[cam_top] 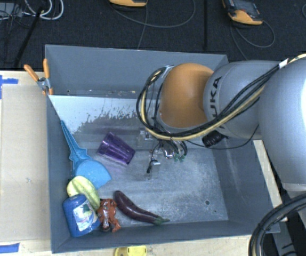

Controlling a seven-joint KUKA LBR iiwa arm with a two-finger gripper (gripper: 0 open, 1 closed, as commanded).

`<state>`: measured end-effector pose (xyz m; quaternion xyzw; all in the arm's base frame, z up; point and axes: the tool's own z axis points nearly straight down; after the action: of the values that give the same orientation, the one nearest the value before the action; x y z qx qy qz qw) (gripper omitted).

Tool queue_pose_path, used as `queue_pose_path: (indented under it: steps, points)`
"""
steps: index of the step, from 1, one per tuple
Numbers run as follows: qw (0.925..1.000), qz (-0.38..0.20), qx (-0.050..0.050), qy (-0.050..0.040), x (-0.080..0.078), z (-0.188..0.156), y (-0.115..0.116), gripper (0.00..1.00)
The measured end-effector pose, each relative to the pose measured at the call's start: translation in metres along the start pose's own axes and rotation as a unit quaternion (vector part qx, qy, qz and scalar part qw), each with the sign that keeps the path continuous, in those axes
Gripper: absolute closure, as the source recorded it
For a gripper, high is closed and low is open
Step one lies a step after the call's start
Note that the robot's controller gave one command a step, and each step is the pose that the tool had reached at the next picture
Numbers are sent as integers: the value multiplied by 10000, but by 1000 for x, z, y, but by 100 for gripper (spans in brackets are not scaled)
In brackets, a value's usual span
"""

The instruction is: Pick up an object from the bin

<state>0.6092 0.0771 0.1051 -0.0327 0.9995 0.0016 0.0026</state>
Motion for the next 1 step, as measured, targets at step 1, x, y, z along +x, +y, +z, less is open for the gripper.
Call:
queue_pose_path:
  steps: [1]
  points:
    - [10000, 15, 34, 61, -9, 33, -5, 0]
